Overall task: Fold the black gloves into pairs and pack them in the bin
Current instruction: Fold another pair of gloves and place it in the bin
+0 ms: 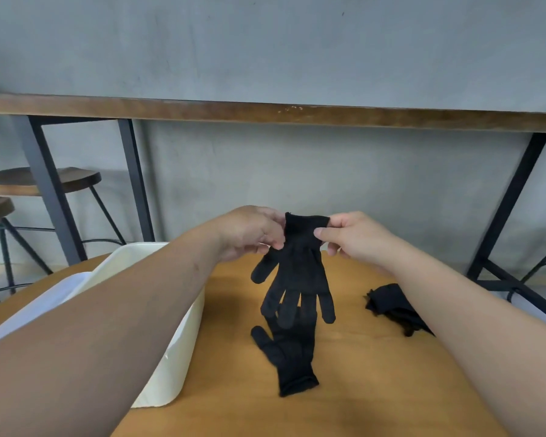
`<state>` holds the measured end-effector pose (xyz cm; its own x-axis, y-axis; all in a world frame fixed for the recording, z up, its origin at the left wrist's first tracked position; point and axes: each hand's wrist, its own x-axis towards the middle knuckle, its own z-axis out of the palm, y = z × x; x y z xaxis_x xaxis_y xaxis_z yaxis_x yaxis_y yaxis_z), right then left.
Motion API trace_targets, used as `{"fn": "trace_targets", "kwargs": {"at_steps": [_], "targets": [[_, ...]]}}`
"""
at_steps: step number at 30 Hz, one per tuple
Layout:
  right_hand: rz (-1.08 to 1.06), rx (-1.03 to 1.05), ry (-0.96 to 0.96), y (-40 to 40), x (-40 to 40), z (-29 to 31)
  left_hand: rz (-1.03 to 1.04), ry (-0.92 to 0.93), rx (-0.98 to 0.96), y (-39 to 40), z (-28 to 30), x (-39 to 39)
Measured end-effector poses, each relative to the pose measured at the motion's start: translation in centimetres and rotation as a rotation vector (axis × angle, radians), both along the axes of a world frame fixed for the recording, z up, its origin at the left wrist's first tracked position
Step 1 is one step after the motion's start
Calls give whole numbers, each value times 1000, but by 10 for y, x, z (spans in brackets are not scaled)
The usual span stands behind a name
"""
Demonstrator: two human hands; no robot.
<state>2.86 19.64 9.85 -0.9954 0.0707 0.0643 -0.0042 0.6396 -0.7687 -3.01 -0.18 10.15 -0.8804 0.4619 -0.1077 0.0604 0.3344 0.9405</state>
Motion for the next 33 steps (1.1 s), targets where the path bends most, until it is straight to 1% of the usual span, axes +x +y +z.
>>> {"fn": "trace_targets", "kwargs": {"at_steps": [4,6,8,12,14,16,18,21,23,25,27,30,31,33], "targets": [[61,-77,3,-2,-1,-4,35,161,-112,6,-6,2],[91,-116,26,-3,-1,-5,30,162,-107,9,-8,3],[95,-113,23,-5,-3,-7,23,144,-121,9,-11,1],[102,-91,-89,-3,-9,-17,22,79,-107,10,-27,-2],[107,-100,-123,-3,-15,-27,58,118,-93,11,-38,-3],[88,-135,-97,-5,-21,-34,111,178,-41,14,-46,-6],[46,-145,8,-7,-29,-37,170,230,8,17,-47,-8],[19,-59,181,-8,-32,-39,238,340,31,17,-43,-7],[43,-15,212,-8,-25,-48,234,413,-28,12,-51,0],[112,61,172,-10,-13,-74,180,466,-137,6,-77,12],[200,201,106,-13,-1,-112,92,497,-306,1,-117,24],[316,444,-19,-14,17,-168,-66,384,-507,-2,-176,45],[329,475,-32,-15,21,-180,-93,363,-521,-1,-189,51],[328,496,-4,-17,26,-192,-88,370,-485,-2,-208,59]]}}
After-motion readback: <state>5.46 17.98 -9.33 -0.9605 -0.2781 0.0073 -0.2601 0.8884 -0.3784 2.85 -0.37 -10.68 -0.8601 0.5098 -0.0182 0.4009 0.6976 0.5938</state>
